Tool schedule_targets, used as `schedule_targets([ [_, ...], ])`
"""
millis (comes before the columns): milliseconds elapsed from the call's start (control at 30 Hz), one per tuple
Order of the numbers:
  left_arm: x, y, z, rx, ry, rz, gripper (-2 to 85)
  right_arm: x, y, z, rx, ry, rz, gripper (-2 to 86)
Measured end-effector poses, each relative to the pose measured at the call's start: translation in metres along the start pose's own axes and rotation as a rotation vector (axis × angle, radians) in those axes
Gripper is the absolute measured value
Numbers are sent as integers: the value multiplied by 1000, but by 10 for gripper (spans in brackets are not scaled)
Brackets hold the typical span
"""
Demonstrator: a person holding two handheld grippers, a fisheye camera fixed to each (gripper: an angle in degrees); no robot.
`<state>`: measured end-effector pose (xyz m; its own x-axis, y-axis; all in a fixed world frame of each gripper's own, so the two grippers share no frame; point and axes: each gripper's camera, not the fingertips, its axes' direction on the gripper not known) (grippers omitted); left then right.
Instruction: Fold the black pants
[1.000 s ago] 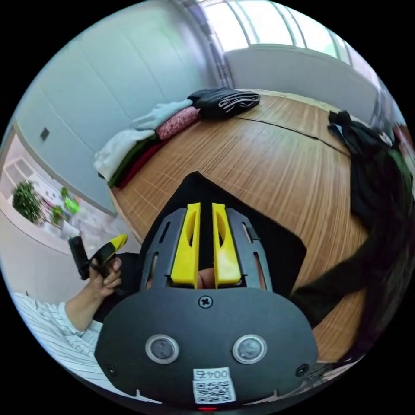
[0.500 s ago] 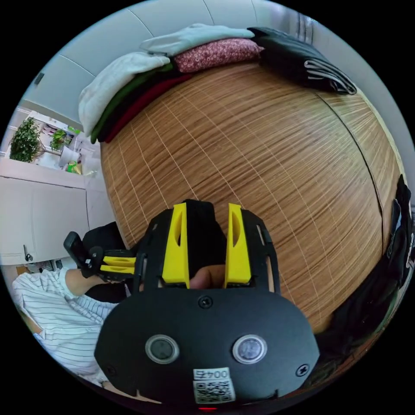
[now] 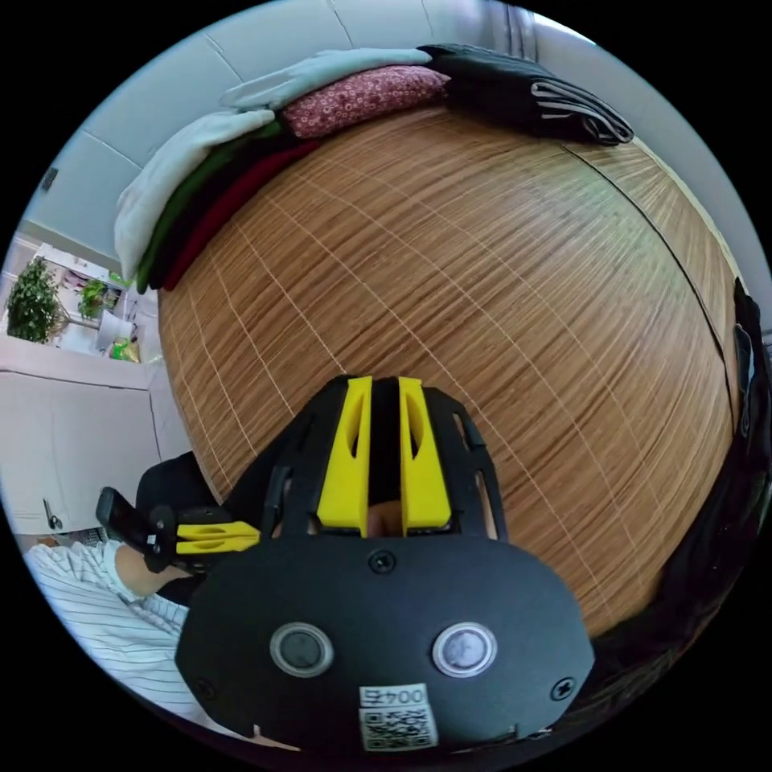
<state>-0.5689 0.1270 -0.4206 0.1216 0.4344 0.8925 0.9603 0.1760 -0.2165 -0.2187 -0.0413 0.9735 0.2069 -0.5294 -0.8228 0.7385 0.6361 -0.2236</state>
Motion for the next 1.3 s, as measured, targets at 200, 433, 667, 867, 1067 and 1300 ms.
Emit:
schedule_targets([
  [200,-49,22,23,9,59,-41,9,75,114,-91,333,-169,217,82],
  [433,-91,51,42,26,91,56,66,127,430,-122,419,-350,343,128],
  [667,-41,102,36,-24,106,455,106,198,743,-45,590,-731,723,160],
  [867,34,160,92,-167,45,705,129,222,791,9,591,-849,741,182],
  [1067,62,181,163,-258,28,788,165,249,816,28,576,-867,731,183],
  [1300,87,212,232,-353,-61,939,186,262,846,53,554,-897,708,165],
])
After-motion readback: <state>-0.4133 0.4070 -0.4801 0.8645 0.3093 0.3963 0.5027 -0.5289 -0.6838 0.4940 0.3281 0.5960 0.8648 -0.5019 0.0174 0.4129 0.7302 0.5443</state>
